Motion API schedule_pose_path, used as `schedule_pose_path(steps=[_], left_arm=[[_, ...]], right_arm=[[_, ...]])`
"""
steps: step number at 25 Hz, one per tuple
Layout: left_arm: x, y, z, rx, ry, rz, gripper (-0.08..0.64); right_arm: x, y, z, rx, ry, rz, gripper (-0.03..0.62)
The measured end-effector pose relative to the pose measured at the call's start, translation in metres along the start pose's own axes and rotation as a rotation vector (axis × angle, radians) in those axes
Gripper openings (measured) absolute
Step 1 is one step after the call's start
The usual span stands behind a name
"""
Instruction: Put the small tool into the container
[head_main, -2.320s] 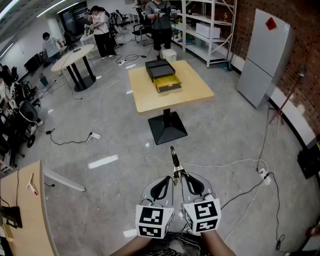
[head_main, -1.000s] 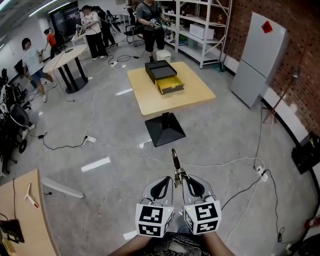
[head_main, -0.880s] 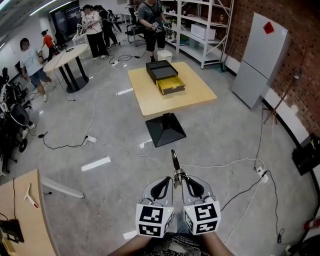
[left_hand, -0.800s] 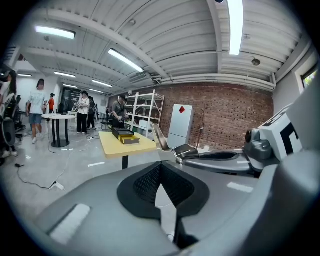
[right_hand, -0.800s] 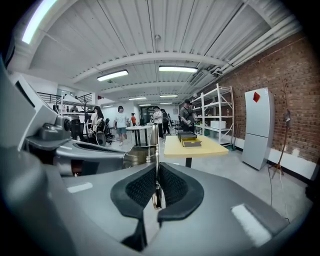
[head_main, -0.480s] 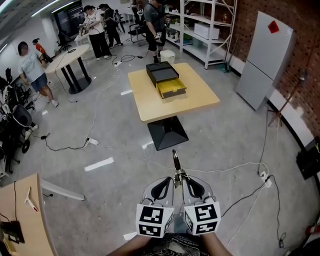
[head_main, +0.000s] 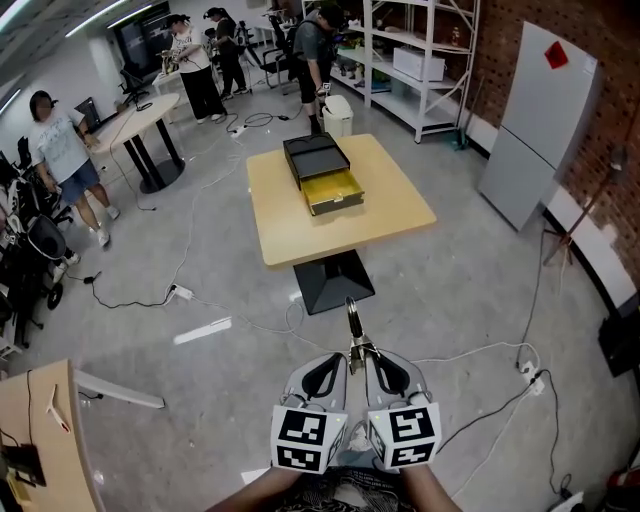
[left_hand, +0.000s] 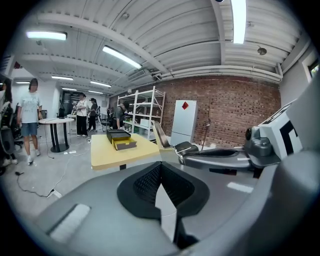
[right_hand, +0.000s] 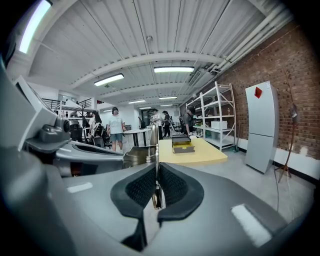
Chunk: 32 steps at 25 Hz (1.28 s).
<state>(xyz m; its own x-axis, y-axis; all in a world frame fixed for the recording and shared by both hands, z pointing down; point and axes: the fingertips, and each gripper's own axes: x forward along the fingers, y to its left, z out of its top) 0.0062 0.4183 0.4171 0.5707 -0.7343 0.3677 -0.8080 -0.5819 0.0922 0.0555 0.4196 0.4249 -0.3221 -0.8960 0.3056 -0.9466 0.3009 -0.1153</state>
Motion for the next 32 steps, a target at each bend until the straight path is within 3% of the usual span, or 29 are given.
schedule_pose_path(steps=[13,25,32], left_arm=[[0.105,-0.039,0.044,0.010,0.010,0.052,0.006],[0.137,-0.034,0.051,0.017,0.023,0.062,0.006],[0.154,0.016,0.051,0.003,0.022,0.022,0.006]], right_arm=[[0.034,-0.117,0.028,0.009,-0.005,0.049,0.008],[0.053,-0.137,0.029,0.030,0.002,0.074,0.008],[0.101,-0.118,0.030,0.024,0.026,0.054,0.008]])
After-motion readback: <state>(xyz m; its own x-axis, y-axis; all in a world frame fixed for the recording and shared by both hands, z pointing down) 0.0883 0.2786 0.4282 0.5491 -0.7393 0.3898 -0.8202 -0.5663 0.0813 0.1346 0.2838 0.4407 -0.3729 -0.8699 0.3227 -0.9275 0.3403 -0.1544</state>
